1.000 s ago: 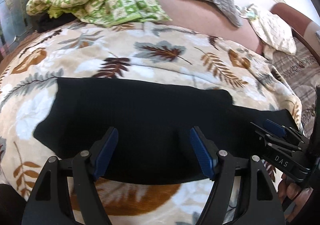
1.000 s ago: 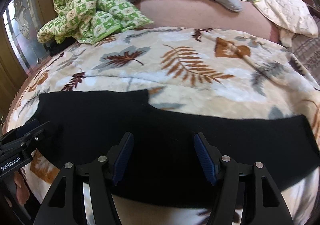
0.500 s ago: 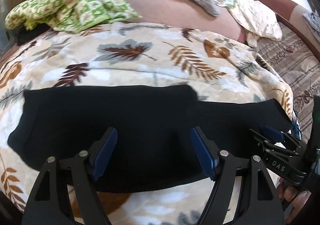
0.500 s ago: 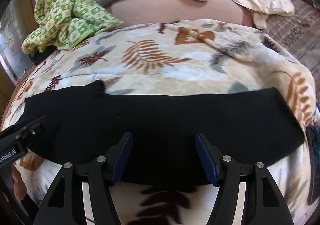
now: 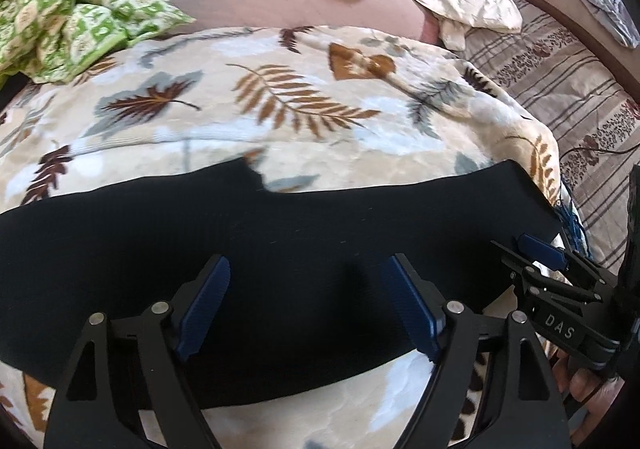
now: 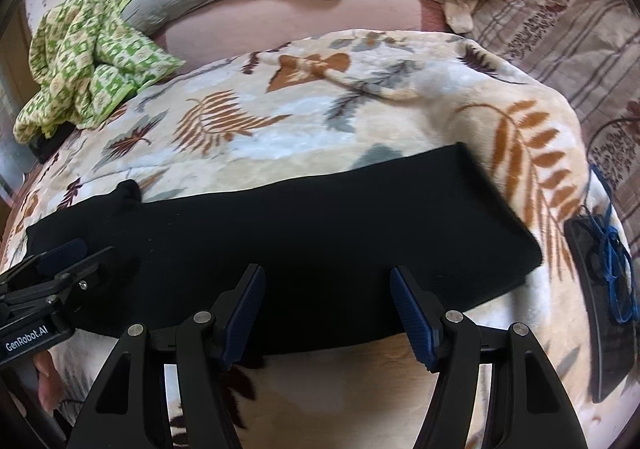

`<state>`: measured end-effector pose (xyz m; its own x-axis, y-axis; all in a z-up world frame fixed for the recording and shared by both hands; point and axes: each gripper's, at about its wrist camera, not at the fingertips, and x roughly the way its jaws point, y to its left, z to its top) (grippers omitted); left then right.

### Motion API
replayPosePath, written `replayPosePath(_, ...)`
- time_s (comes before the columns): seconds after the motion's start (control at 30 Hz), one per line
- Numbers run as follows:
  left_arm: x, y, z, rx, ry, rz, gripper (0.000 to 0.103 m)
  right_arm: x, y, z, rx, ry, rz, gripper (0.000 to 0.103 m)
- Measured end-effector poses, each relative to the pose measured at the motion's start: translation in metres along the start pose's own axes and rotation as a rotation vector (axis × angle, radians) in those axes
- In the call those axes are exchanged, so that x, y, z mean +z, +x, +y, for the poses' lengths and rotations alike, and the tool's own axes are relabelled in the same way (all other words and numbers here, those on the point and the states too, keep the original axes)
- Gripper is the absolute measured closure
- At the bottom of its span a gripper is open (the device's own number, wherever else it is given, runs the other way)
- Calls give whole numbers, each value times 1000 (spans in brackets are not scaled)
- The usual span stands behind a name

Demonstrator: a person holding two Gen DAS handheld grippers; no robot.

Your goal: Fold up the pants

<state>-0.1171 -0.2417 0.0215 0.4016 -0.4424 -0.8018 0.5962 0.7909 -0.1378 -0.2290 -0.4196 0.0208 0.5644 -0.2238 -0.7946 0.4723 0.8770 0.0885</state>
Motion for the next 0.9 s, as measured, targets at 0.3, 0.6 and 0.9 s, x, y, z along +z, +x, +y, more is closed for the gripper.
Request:
replayPosePath(0.3, 27, 17, -34, -123, 85, 28, 19, -7, -13, -32, 3, 73, 4, 32)
replayPosePath(0.6, 68, 59, -105, -241, 279, 102, 19, -21, -12, -85, 48, 270, 25, 30)
replayPosePath(0.9, 88, 115, -165, -387, 406, 262, 19, -25, -11, -93, 125, 295, 1, 20)
